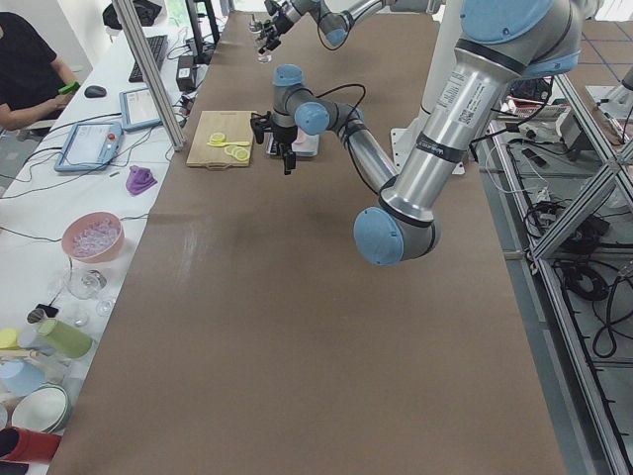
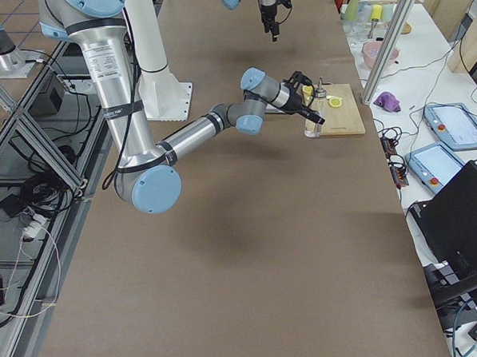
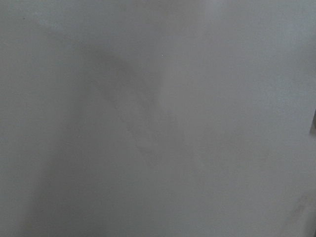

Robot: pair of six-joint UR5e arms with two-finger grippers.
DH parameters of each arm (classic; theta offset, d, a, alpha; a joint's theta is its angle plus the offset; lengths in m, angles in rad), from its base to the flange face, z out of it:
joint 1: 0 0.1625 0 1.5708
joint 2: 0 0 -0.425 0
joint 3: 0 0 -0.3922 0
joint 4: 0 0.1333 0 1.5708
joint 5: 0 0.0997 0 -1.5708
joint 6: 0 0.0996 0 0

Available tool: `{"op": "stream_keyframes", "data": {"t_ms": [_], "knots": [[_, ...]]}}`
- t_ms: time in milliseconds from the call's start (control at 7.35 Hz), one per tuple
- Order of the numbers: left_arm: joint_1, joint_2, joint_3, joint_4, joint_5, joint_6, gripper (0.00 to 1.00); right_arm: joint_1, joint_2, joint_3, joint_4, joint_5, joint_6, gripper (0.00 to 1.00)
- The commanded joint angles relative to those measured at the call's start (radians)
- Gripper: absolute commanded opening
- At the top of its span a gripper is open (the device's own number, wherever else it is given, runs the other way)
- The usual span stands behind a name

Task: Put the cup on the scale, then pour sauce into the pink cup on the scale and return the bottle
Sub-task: 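Lift the sauce bottle with the right gripper, then carry the sauce bottle with the right gripper above the pink cup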

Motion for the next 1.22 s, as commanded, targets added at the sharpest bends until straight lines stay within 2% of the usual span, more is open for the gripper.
{"op": "stream_keyframes", "data": {"t_ms": [0, 136, 272, 680, 952, 1088], "knots": [[-0.032, 0.031, 0.001, -0.007, -0.003, 0.039, 0.98, -0.137, 0.007, 0.098, -0.180, -0.195, -0.057, 0.00], [-0.052, 0.049, 0.002, -0.009, -0.003, 0.080, 0.98, -0.179, 0.006, 0.115, -0.218, -0.266, -0.060, 0.00], [-0.075, 0.060, 0.002, -0.006, -0.004, 0.103, 0.98, -0.252, 0.006, 0.115, -0.244, -0.386, -0.060, 0.00], [-0.095, 0.063, 0.025, 0.002, -0.004, 0.136, 0.98, -0.413, -0.008, 0.112, -0.277, -0.634, -0.056, 0.00], [-0.097, 0.091, 0.028, -0.010, -0.004, 0.149, 0.98, -0.443, 0.004, 0.112, -0.381, -0.685, -0.057, 0.00], [-0.097, 0.091, 0.028, -0.010, -0.004, 0.156, 0.98, -0.461, 0.004, 0.110, -0.393, -0.711, -0.060, 0.00]]}}
